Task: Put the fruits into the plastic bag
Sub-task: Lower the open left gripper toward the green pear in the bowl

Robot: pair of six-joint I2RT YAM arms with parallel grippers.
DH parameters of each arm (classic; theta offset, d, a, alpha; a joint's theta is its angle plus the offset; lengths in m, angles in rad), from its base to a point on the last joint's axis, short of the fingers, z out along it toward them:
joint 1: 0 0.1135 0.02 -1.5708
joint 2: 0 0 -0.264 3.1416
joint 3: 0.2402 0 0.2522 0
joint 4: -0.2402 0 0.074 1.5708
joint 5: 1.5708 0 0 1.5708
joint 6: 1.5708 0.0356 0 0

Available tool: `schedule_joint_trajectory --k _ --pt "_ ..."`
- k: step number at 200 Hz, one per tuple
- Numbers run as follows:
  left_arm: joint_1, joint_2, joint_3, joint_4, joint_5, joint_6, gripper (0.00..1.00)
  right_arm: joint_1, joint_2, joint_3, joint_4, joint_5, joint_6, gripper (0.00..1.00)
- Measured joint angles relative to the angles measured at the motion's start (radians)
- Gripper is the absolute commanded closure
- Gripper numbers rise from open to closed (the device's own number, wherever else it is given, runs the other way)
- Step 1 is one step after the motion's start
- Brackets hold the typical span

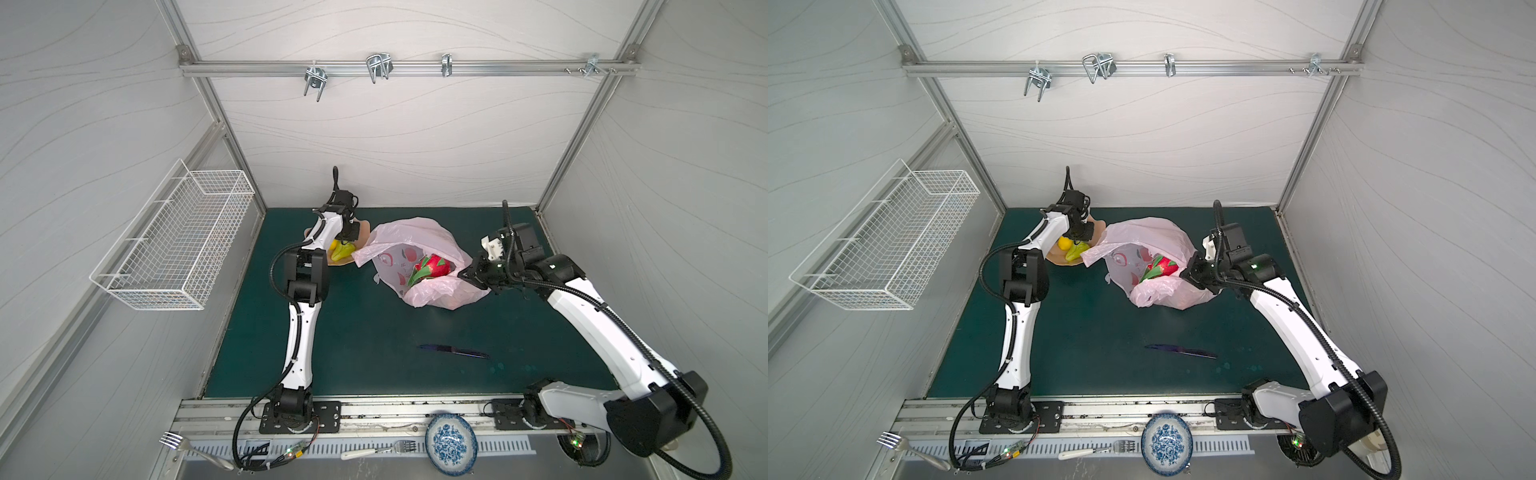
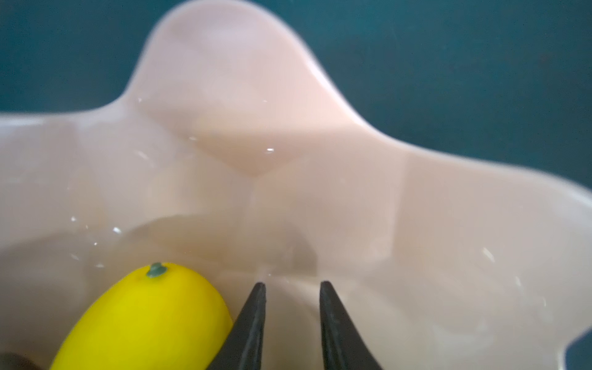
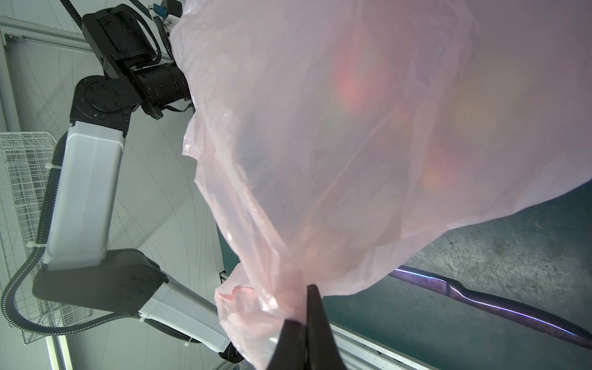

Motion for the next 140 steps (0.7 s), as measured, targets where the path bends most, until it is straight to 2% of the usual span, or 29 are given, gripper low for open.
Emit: schedule_joint_trajectory --k 51,76,97,123,140 --pt "0.005 -0.048 -0.041 0.017 0.039 -0.02 0.79 0.012 -0.013 0.0 0.0 0.011 0.0 1.0" --pt "0.005 -0.076 -0.054 0.018 0.057 -0.029 0.79 0.014 -0.013 0.0 0.0 0.016 0.0 1.0" --pt "0.006 -0.108 -0.077 0.019 0.063 -0.04 0.69 0.018 -0.013 0.0 0.0 0.021 0.0 1.0" --pt "0.008 -0.156 -0.116 0.017 0.071 -0.064 0.45 0.021 -0.017 0.0 0.0 0.028 0.0 1.0" --pt "0.01 -0.199 -0.158 0.017 0.072 -0.08 0.34 0.021 -0.024 0.0 0.0 0.03 0.0 1.0"
